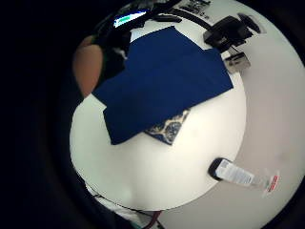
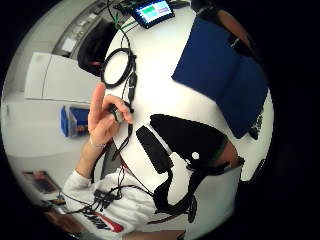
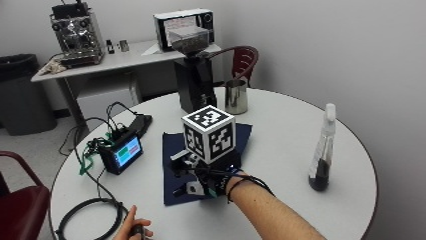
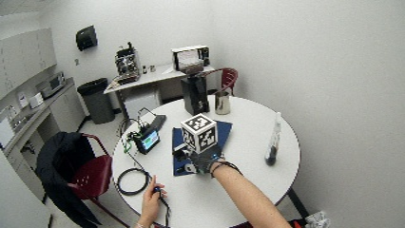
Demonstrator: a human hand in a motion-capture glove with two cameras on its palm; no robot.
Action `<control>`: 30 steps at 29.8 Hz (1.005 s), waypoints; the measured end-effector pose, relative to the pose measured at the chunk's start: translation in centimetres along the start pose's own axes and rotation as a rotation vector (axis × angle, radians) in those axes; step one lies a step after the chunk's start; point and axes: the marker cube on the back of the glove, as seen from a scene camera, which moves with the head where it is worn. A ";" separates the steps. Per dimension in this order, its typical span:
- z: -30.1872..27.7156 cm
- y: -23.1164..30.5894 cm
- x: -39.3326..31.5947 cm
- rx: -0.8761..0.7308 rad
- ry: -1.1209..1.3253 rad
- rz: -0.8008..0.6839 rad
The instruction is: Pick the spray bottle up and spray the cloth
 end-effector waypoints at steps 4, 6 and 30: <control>0.4 0.1 0.1 -0.009 0.003 0.001; 0.6 0.1 0.2 -0.013 0.004 0.004; -0.6 6.2 -0.4 0.078 0.050 -0.156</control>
